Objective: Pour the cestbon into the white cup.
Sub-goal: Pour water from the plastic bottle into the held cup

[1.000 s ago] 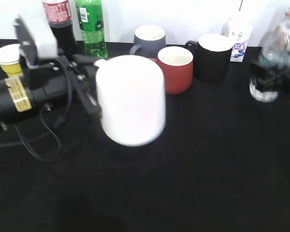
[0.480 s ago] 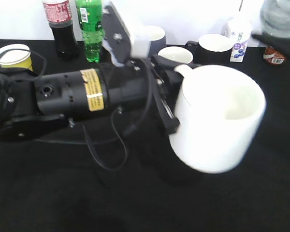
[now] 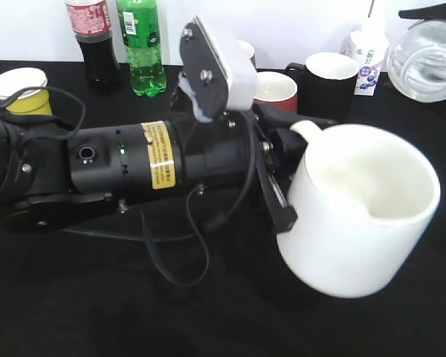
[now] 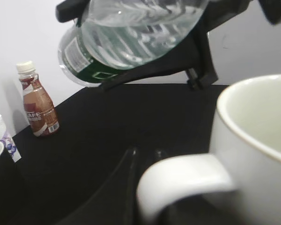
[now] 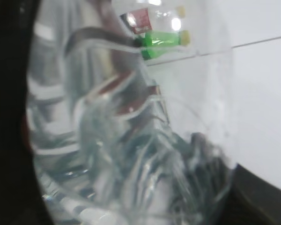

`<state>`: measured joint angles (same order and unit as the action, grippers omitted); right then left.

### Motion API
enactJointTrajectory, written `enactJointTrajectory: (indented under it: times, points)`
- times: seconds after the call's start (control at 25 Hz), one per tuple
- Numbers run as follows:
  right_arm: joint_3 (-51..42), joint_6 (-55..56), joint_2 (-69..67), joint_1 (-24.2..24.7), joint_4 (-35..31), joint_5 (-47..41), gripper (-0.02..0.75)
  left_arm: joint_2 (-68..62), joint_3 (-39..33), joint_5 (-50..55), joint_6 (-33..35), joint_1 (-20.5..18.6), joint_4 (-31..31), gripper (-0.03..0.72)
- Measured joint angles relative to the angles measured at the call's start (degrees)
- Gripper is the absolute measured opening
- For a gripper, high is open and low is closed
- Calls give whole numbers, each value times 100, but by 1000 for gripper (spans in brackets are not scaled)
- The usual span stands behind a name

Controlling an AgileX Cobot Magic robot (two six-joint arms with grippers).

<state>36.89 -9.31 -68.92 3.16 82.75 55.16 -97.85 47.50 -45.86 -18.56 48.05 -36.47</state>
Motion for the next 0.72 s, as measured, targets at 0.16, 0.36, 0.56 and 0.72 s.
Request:
enactJointTrajectory:
  times: [0.16, 0.36, 0.56, 0.72]
  points:
    - [0, -203, 0, 0, 5, 150, 493, -219, 7, -19, 0, 0, 410, 57]
    - [0, -291, 0, 0, 5, 151, 493, -409, 7, -522, 0, 0, 420, 57]
    - [0, -735, 0, 0, 15, 151, 493, -409, 7, -547, 0, 0, 162, 57]
    - [0, -1024, 0, 0, -27, 151, 493, -409, 7, -547, 0, 0, -119, 57]
